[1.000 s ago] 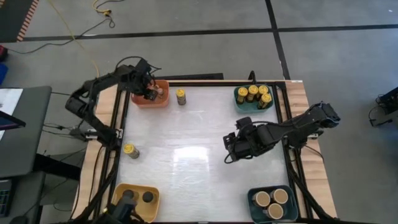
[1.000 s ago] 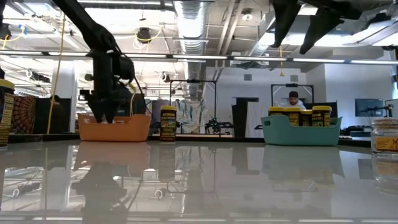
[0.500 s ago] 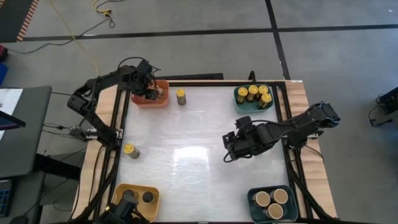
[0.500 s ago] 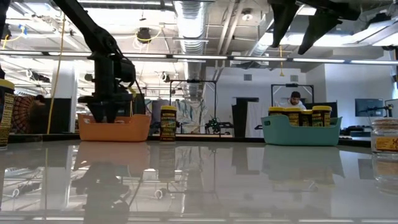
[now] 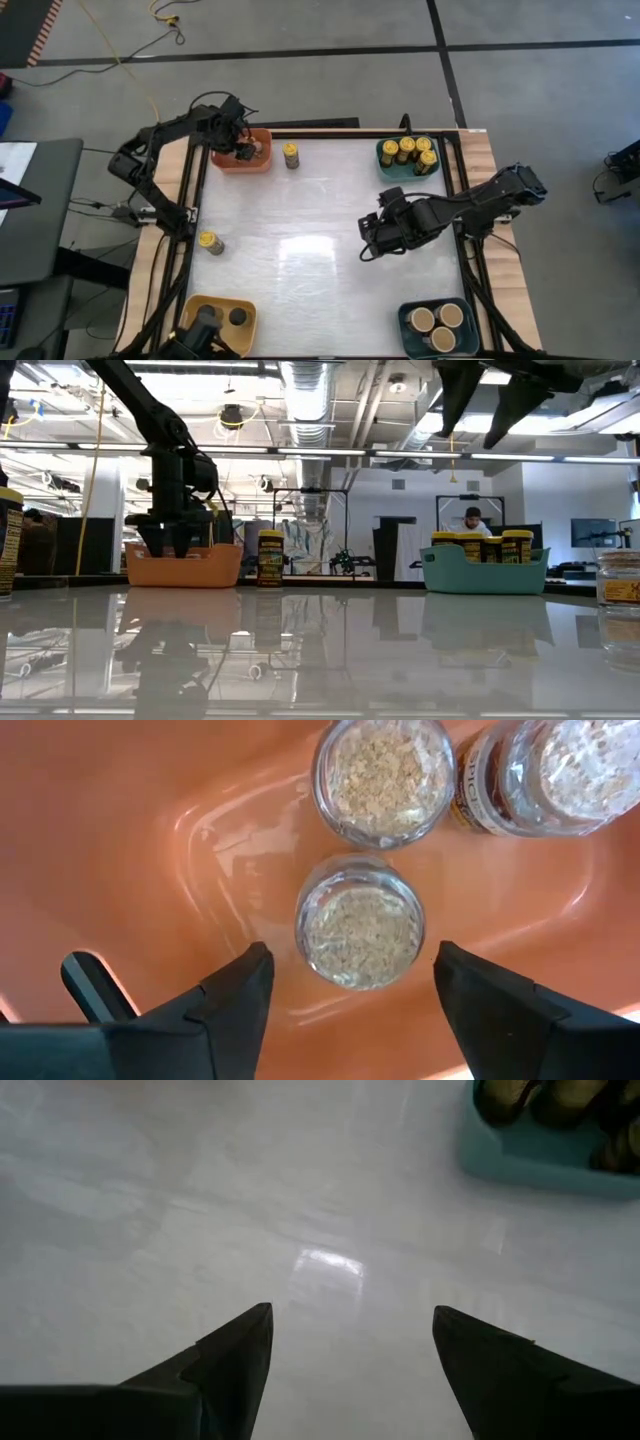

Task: Sort spices by type
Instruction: Put the brown small seasoning bottle into the orange bin

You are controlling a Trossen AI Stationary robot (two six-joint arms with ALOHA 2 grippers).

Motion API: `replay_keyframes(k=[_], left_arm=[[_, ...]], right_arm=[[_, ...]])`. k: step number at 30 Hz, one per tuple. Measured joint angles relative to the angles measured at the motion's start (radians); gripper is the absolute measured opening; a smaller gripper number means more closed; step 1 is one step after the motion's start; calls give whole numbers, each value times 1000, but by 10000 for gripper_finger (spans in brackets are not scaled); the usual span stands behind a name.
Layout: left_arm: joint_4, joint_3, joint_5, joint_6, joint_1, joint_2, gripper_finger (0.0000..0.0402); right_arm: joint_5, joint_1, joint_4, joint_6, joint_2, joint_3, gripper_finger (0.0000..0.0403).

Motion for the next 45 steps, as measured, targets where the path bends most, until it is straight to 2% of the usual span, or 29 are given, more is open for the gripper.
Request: replay_keyframes(k=[6,11,16,19,22,25,29,34,39,45], left_arm=[[-10,0,0,-1,0,-70,269],[-9,0,0,-21,-2,-191,269],[11,0,0,-25,-45,-338,268],[51,-1,0,-25,-108,-422,268],[121,-16,1,-36,-191,-503,268],[187,-39,3,-61,-277,-566,268],[211,-44,3,-88,-368,-617,268],[222,-45,-5,-99,-492,-654,268],[305,-45,-106,-130,-653,-653,267],[362,-45,-230,-226,-816,-601,267]], right_arm=[[-227,-60,-80,0,0,0,302],[-339,-123,-163,-5,0,0,302],[-383,-173,-243,-88,0,0,302],[-423,-207,-198,-200,-18,-48,302],[-490,-238,-117,-285,-59,-176,302],[-496,-238,-28,-359,-109,-296,302],[-534,-221,68,-473,-180,-396,302],[-537,-209,58,-618,-231,-460,302],[-541,-204,62,-784,-243,-502,302],[-613,-186,156,-884,-246,-575,301]])
